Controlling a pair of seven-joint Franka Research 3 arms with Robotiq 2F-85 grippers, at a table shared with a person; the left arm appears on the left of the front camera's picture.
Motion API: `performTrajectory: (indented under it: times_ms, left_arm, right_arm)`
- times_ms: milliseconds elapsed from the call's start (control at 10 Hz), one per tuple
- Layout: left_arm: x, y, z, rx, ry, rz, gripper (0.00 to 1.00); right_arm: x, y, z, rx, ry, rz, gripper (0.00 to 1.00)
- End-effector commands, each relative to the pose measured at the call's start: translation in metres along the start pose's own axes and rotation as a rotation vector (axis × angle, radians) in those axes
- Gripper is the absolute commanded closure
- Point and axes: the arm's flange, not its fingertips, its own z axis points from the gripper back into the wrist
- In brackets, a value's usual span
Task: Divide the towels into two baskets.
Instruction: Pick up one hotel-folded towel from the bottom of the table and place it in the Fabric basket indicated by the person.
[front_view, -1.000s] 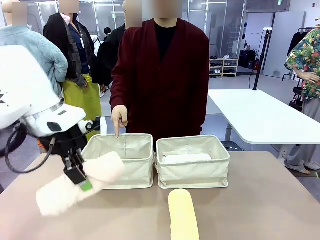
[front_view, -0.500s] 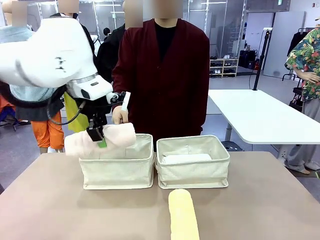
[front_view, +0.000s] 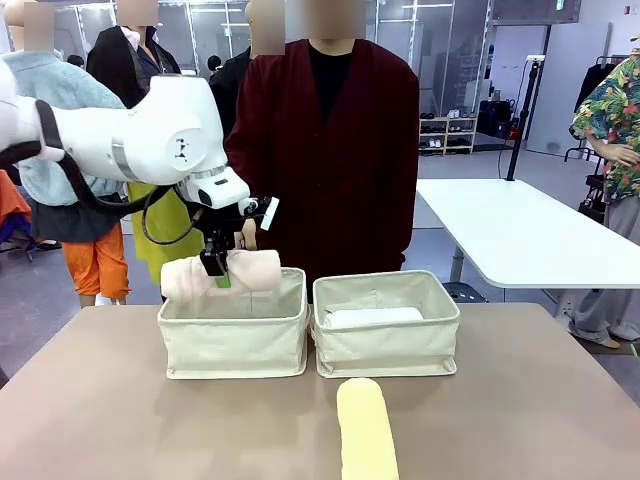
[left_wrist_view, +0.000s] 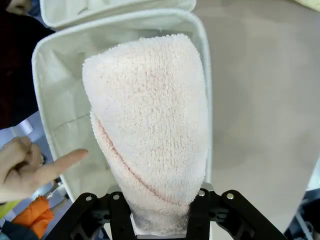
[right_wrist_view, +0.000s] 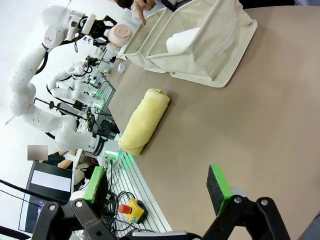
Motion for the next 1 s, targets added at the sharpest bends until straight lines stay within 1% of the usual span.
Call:
performTrajectory:
  times_ms: [0, 200, 400, 500, 600, 700, 900]
  left_arm:
    - [-0.002, 0.025, -0.016, 0.014, 0.047, -0.042, 0.63]
    - [-0.01, 0.044, -0.035, -0.044, 0.014, -0.021, 0.63]
    - [-0.013, 0.054, -0.043, -0.079, -0.015, -0.012, 0.63]
    - [-0.013, 0.056, -0.044, -0.083, -0.004, -0.013, 0.29]
    - [-0.014, 0.055, -0.045, -0.086, 0.002, -0.017, 0.24]
    - [-0.013, 0.054, -0.046, -0.086, 0.005, -0.017, 0.0]
    - [-0.012, 0.053, -0.045, -0.083, 0.01, -0.012, 0.0]
  right_arm:
    - [-0.002, 0.005, 0.001, -0.003, 0.009, 0.0, 0.0]
    - [-0.002, 0.005, 0.001, -0.003, 0.009, 0.0, 0.0]
    - [-0.002, 0.005, 0.001, -0.003, 0.009, 0.0, 0.0]
    - [-0.002, 0.005, 0.001, -0.003, 0.009, 0.0, 0.0]
    - [-0.002, 0.005, 0.001, -0.003, 0.009, 0.0, 0.0]
    - [-0.002, 0.005, 0.001, -0.003, 0.009, 0.0, 0.0]
    - [-0.002, 0.005, 0.001, -0.003, 0.009, 0.0, 0.0]
